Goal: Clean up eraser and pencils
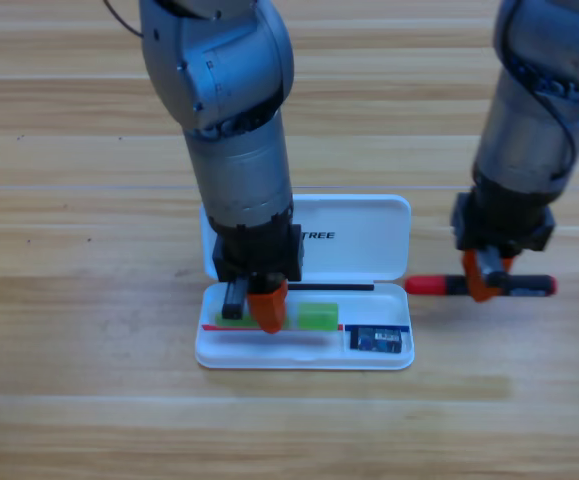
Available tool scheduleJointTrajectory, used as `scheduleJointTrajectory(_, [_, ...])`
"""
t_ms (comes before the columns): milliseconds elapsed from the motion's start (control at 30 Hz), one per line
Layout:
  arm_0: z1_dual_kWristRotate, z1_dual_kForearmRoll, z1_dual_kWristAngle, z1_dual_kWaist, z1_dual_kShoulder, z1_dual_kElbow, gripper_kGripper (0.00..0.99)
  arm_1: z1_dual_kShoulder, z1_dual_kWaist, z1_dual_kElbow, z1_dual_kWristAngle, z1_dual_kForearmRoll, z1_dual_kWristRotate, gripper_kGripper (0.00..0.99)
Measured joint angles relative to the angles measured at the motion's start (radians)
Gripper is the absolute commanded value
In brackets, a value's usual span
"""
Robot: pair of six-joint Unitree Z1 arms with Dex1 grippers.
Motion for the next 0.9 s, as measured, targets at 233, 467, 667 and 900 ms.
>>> scheduleJointTrajectory(233, [0.008, -0.008, 0.000, 0.010, 0.000, 0.007, 0.000, 0.024, 0.037, -0.085, 0.000, 0.003, 0.030, 0.000])
scheduleJointTrajectory(467, [0.008, -0.036, 0.000, 0.012, 0.005, 0.036, 0.000, 0.037, 0.050, -0.122, -0.001, 0.004, 0.046, 0.000])
scheduleJointTrajectory(667, [0.008, -0.036, 0.000, 0.013, 0.007, 0.038, 0.983, 0.047, 0.056, -0.122, -0.001, 0.004, 0.046, 0.000])
scheduleJointTrajectory(900, [0.008, -0.036, 0.000, 0.013, 0.007, 0.039, 0.990, 0.060, 0.057, -0.122, -0.001, 0.004, 0.046, 0.000])
